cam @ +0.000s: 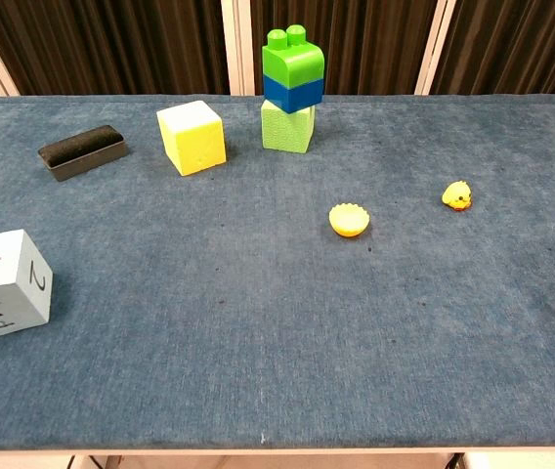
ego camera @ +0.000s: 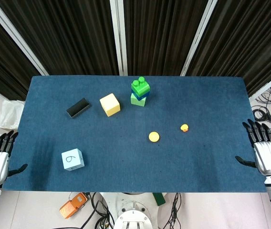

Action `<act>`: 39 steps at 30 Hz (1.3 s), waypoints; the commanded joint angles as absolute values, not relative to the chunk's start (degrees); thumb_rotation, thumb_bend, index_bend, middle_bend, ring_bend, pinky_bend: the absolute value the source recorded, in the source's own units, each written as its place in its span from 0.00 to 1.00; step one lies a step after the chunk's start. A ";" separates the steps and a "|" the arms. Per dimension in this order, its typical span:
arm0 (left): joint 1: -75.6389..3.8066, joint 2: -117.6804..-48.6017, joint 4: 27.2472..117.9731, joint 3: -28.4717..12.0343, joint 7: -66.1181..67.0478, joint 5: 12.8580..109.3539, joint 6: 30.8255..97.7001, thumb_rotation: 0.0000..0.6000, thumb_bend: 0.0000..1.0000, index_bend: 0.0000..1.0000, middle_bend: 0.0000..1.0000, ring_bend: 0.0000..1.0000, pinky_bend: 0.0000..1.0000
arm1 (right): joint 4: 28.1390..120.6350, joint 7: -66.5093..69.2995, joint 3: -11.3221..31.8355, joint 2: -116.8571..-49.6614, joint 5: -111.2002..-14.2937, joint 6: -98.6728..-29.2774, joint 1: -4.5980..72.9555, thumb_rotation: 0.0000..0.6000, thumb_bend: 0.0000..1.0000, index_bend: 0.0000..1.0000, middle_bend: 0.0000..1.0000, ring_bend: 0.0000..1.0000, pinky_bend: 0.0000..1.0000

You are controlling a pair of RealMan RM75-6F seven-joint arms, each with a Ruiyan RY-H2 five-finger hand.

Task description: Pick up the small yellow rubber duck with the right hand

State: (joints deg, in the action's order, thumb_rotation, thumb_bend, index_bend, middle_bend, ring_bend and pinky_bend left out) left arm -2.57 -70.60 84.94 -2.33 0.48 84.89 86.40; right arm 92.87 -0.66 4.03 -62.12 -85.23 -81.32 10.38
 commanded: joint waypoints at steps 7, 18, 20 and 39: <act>-2.75 -70.90 84.71 -2.34 0.23 84.65 86.03 1.00 0.05 0.03 0.00 0.00 0.00 | 87.60 -7.00 10.28 -69.82 -74.23 -55.11 27.79 1.00 0.15 0.00 0.00 0.00 0.03; -1.41 -71.25 83.27 -1.85 -1.07 83.24 86.21 1.00 0.05 0.03 0.00 0.00 0.00 | 70.82 -10.93 11.54 -83.32 -65.26 -41.33 39.07 1.00 0.30 0.25 0.02 0.00 0.09; -1.35 -71.30 83.10 -1.87 -1.20 83.14 86.15 1.00 0.05 0.03 0.00 0.00 0.00 | 68.55 -11.00 11.27 -84.97 -64.77 -40.13 40.09 1.00 0.34 0.34 0.04 0.00 0.10; -1.17 -71.49 82.56 -1.86 -1.20 82.76 85.65 1.00 0.05 0.03 0.00 0.00 0.00 | 60.43 -6.26 9.83 -90.32 -66.18 -38.24 42.58 1.00 0.44 0.52 0.11 0.06 0.13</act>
